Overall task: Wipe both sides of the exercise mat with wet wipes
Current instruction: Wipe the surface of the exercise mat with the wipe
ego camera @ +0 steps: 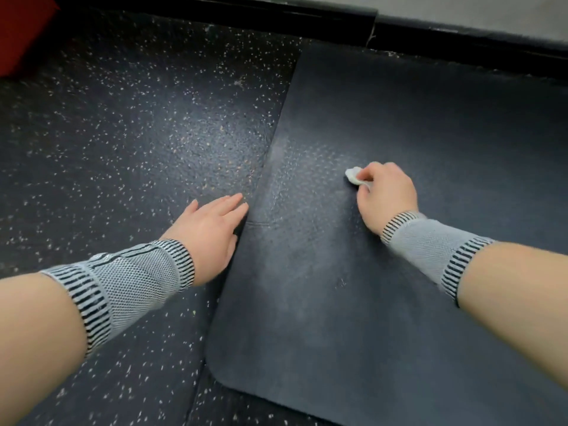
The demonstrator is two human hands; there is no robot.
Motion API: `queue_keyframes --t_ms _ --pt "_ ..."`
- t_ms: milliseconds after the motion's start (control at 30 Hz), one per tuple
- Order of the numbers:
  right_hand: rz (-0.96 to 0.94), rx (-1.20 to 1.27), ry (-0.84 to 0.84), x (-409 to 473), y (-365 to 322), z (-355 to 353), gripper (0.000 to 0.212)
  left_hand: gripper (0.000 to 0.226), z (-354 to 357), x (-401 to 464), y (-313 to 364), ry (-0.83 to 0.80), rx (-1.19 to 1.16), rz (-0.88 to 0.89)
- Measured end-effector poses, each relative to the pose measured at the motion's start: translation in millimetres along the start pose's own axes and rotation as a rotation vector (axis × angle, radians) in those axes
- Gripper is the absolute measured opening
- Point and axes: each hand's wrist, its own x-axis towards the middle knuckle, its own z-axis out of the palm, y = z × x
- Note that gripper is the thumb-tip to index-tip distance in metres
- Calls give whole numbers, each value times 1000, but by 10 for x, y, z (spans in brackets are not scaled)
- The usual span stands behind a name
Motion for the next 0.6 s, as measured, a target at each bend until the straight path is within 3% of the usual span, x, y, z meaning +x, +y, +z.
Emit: queue_keyframes --t_ms 67,167,233,367,433,500,600 --pt "-119 -4 -73 -322 -162 156 24 58 71 -42 30 6 -30 -5" --pt "-464 70 -282 -1015 -487 353 21 59 119 -128 26 -5 -36 -7" --pt "-599 124 -366 -1015 -620 334 23 60 133 -189 -17 -4 -32 -28" --pt "-263 134 -97 -98 -798 185 25 59 214 -353 -114 -25 -40 -58" --pt "-186 -1 -47 132 -830 200 25 58 260 -453 -101 -35 -43 -54" --pt "-302 -99 -93 -101 -944 299 21 57 306 -549 -73 -41 -49 -37" --pt "-667 -27 -290 -966 -947 525 19 58 381 -667 -32 -50 -71 -8"
